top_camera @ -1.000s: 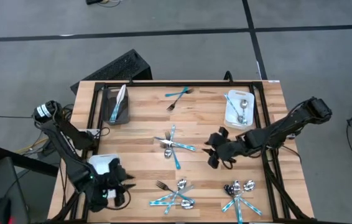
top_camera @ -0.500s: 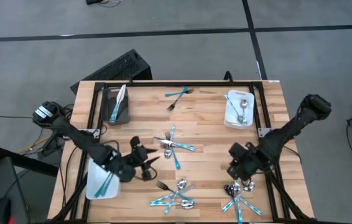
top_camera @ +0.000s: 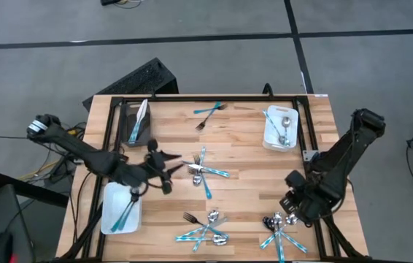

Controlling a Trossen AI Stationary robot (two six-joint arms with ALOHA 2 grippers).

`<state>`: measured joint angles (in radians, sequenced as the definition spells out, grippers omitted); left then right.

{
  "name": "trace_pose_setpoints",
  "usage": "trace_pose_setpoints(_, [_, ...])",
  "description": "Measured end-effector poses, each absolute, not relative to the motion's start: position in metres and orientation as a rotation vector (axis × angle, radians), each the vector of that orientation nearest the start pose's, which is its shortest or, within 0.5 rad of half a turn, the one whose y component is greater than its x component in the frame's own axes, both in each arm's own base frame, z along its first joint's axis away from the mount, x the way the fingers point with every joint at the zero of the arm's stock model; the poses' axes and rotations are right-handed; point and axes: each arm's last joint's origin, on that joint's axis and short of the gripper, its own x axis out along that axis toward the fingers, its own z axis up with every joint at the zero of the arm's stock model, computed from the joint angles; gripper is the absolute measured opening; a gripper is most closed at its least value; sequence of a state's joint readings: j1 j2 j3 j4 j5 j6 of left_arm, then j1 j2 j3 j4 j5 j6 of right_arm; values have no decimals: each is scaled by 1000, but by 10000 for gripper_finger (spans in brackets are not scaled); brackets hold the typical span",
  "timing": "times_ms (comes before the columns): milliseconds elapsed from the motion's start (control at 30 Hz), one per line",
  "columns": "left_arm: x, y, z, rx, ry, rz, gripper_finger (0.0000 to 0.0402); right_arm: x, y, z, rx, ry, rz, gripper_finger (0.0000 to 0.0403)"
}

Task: Sort silverware by color (type)
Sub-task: Put the blue white knife into the black bin

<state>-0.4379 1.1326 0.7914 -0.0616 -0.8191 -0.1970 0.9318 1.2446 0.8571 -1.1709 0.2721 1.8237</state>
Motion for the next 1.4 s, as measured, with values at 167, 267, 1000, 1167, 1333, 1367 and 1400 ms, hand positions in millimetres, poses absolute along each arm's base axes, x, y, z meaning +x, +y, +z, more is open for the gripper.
trace_pose_setpoints(167, [216,-70,293,83,271,490,130,114,143,211,540,1216,-707,175])
trace_pose_setpoints(267, [214,-64,286,118,326,555,130,112,142,210,612,1286,-772,175])
trace_pose_setpoints(1000, [231,-6,238,-4,562,592,130,253,88,205,452,698,-529,175])
trace_pose_setpoints(1167, [231,-7,228,3,546,547,130,306,61,180,354,577,-468,175])
trace_pose_setpoints(1333, [223,-10,219,-26,657,535,130,330,55,159,316,680,-328,175])
trace_pose_setpoints(1367, [222,-11,218,-26,670,547,130,331,55,155,301,707,-311,175])
trace_pose_setpoints(1400, [221,-11,217,-32,675,561,130,331,55,151,287,737,-314,174])
